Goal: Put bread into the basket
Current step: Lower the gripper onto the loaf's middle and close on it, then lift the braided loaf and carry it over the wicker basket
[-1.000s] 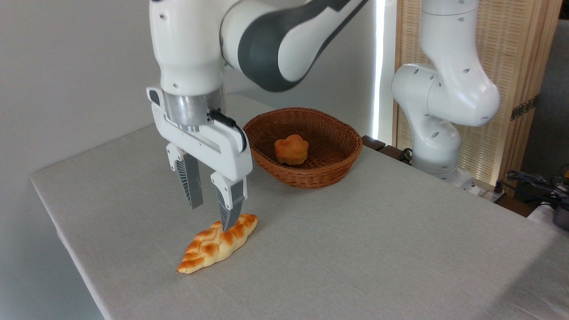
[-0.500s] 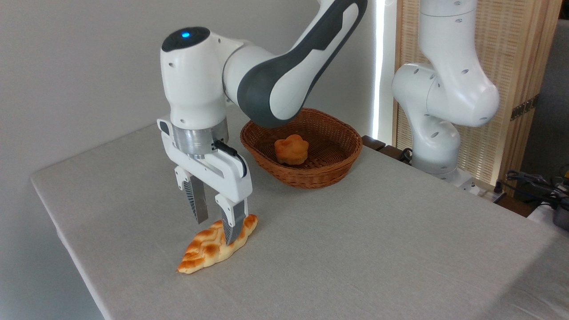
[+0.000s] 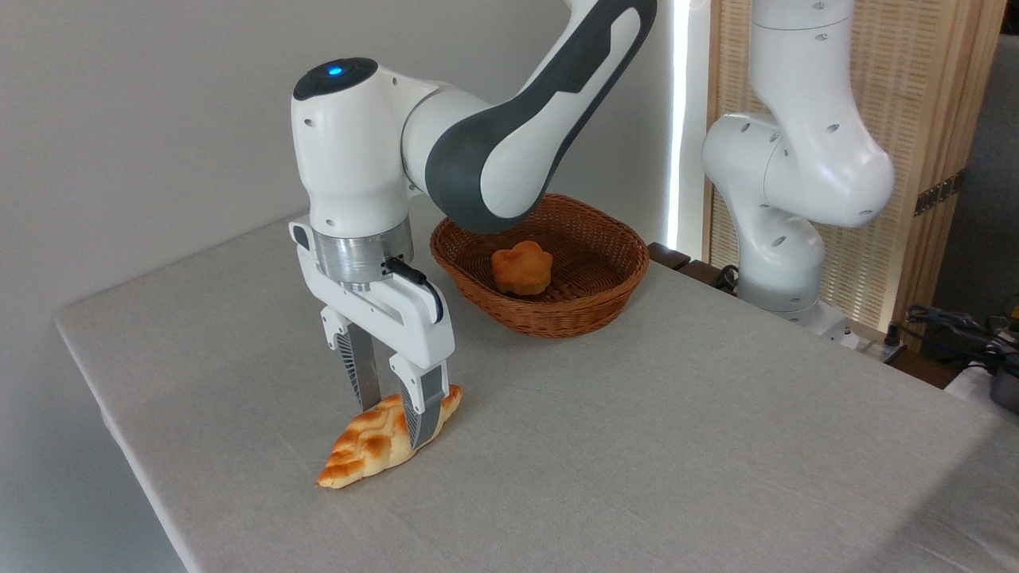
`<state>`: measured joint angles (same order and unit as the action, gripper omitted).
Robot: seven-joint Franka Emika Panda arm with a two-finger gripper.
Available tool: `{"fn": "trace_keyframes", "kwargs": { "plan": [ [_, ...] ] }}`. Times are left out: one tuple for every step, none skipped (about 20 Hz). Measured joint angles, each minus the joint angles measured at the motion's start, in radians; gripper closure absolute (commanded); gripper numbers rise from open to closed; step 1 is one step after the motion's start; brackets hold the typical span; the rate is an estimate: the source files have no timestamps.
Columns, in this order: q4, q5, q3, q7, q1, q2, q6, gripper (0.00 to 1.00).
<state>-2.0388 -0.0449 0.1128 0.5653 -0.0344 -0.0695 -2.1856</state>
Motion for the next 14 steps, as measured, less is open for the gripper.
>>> {"fn": "trace_keyframes", "kwargs": {
  "plan": [
    [-0.004,0.000,0.002,0.000,-0.002,0.000,0.000,0.61],
    [-0.005,0.000,0.003,0.000,-0.003,0.000,0.000,0.74],
    [-0.007,0.000,0.003,0.000,-0.004,-0.001,0.000,0.79],
    [-0.008,0.001,0.004,0.000,-0.005,-0.002,0.000,0.88],
    [-0.009,0.001,0.004,0.000,-0.005,-0.003,0.000,0.91],
    [-0.009,0.001,0.004,0.000,-0.005,-0.005,0.000,0.92],
    [-0.009,0.001,0.004,0.000,-0.006,-0.007,0.000,0.96],
    [-0.009,0.002,0.004,0.000,-0.006,-0.009,0.000,0.97],
    [-0.009,0.002,0.004,0.000,-0.006,-0.010,-0.001,0.97],
    [-0.009,0.002,0.004,0.000,-0.006,-0.011,-0.001,0.97],
    [-0.009,0.002,0.004,0.000,-0.006,-0.011,-0.001,0.97],
    [-0.009,0.002,0.004,0.000,-0.006,-0.011,-0.001,0.97],
    [-0.009,0.002,0.004,0.000,-0.006,-0.011,-0.001,0.96],
    [-0.009,0.002,0.004,0.000,-0.006,-0.011,-0.001,0.96]
  ]
}}
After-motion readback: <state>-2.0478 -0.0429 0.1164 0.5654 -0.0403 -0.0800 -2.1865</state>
